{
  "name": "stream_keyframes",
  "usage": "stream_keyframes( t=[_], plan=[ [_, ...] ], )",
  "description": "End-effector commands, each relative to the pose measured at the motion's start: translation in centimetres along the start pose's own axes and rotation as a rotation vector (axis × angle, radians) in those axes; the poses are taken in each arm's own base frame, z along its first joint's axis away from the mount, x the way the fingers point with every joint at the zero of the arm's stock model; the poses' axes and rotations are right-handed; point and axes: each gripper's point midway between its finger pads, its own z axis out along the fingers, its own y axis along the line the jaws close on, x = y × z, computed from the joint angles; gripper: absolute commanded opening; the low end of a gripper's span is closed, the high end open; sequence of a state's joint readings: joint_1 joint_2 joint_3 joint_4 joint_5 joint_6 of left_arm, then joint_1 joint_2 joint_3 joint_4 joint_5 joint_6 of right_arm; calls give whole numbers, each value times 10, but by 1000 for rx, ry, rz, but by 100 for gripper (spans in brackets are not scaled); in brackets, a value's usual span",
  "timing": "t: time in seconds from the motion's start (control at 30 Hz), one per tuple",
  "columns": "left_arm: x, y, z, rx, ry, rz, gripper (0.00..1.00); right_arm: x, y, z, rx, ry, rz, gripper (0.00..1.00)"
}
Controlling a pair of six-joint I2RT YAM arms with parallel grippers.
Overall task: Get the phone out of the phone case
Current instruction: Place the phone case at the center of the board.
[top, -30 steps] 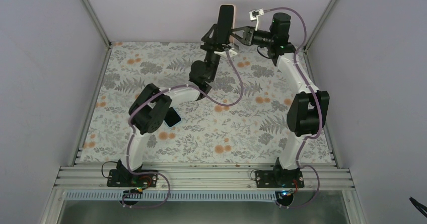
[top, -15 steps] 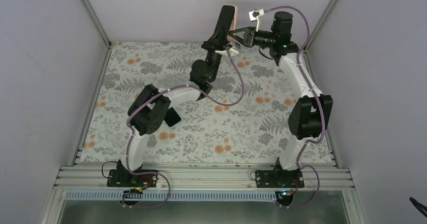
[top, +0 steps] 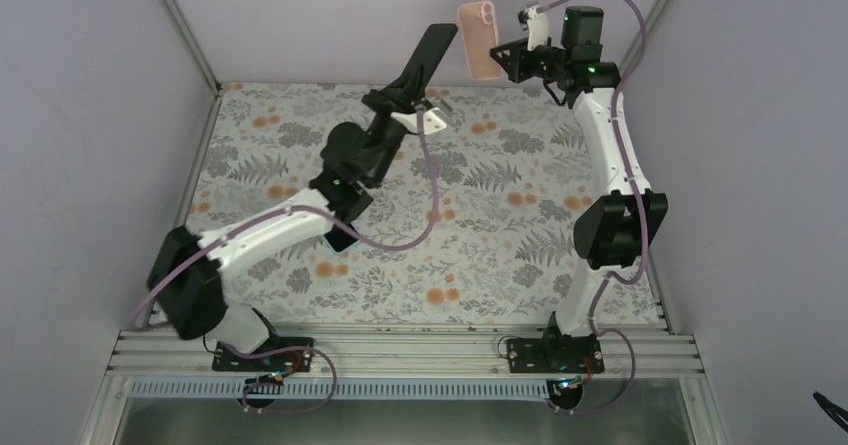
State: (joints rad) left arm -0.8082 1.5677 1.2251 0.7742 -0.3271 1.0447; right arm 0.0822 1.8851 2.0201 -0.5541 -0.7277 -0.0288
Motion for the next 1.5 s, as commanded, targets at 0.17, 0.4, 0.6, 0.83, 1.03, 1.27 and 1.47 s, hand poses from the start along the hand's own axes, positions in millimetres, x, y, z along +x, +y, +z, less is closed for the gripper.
stream_keyframes(
  t=[0.17,0.4,0.6,0.83,1.03,1.27,1.47],
  plan=[
    [103,-20,-115,197,245,479,3,171,-35,-23,143,540,-8,3],
    [122,-75,-184,266,190,572,5,294,-14,-58,126,773,135,3],
    [128,-141,-218,345,126,668,5,357,-42,-79,237,844,233,3],
    [148,-205,-240,470,63,736,14,373,-86,-97,384,853,287,10],
    [154,-242,-257,659,23,718,68,359,-93,-109,428,850,256,45],
    [145,-278,-276,1108,111,562,100,324,-88,-117,432,797,208,76],
    [125,-277,-298,1473,259,436,100,282,-64,-126,355,749,149,100]
  ],
)
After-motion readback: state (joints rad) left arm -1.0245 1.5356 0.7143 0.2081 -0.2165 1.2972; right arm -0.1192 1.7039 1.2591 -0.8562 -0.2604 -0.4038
